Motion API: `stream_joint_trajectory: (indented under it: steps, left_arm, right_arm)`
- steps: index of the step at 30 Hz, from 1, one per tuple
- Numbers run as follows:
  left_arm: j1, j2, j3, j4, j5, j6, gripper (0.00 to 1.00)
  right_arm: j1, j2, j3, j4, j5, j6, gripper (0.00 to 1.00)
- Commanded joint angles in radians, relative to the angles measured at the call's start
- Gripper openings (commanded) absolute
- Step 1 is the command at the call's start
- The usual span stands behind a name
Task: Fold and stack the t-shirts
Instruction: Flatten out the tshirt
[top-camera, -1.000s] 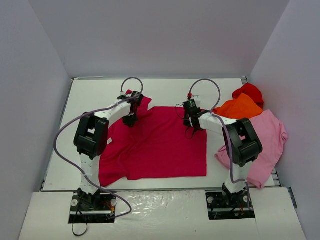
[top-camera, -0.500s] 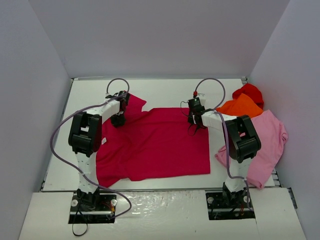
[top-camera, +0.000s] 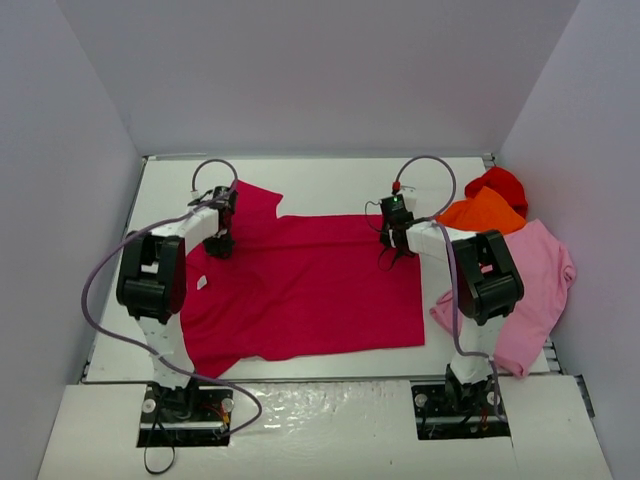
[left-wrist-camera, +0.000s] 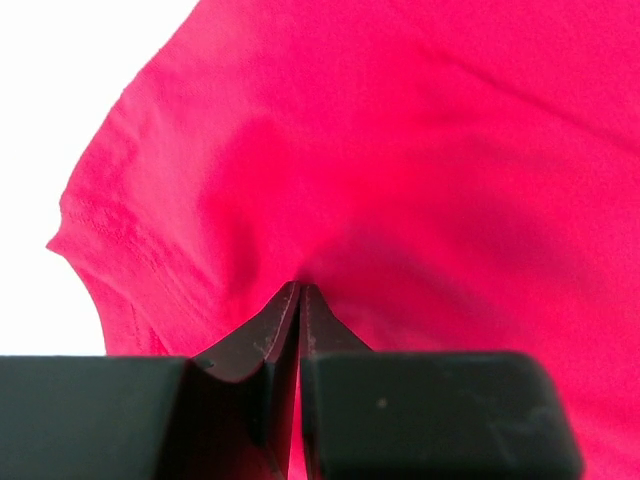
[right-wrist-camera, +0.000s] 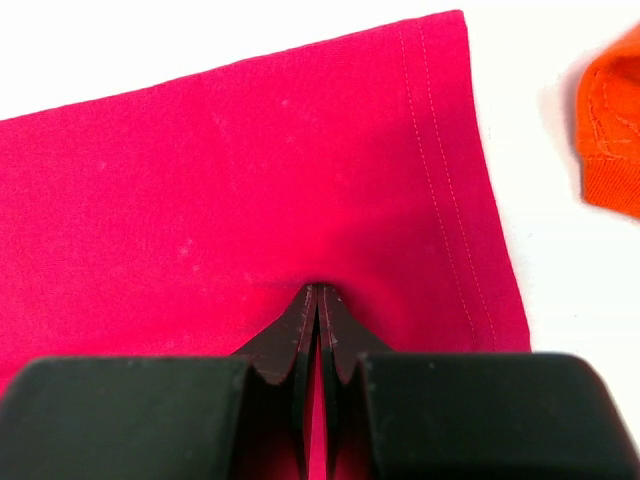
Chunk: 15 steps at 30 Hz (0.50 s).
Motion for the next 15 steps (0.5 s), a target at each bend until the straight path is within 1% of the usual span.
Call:
stream_joint_trajectory:
  steps: [1,2,4,5,7,8,10,12,15]
  left_arm:
    - [-0.022,-0.192,-0.076,0.181,0.024,0.020,0.04]
    - [-0.027,-0.227,-0.124,0.213,0.021,0.019,0.13]
    - [-0.033,-0.340,-0.183,0.294,0.007,0.010,0.21]
    - [-0.042,-0.375,-0.217,0.312,0.001,0.010,0.26]
    - [-0.059,-0.459,-0.249,0.328,-0.014,0.011,0.33]
    - [-0.066,-0.513,-0.254,0.310,-0.010,0.006,0.35]
    - [-0.079,-0.571,-0.249,0.242,0.003,-0.028,0.35]
    - [-0.092,-0.630,-0.244,0.130,0.048,-0.093,0.35]
    - [-0.098,-0.732,-0.268,0.034,0.178,-0.141,0.34]
  right_arm:
    - [-0.010,-0.052,-0.045,-0.001,0.023,-0.010,0.00]
    - [-0.010,-0.076,-0.057,0.020,0.010,-0.011,0.00]
    - [-0.007,-0.170,-0.086,0.071,-0.048,-0.010,0.00]
    - [-0.005,-0.193,-0.090,0.081,-0.073,-0.001,0.00]
    - [0.011,-0.238,-0.096,0.094,-0.128,0.008,0.00]
    - [0.025,-0.258,-0.093,0.092,-0.157,0.020,0.00]
    - [0.061,-0.287,-0.085,0.077,-0.196,0.031,0.00]
    - [0.156,-0.314,-0.066,0.052,-0.215,0.050,0.00]
    - [0.325,-0.289,-0.027,0.068,-0.278,0.086,0.00]
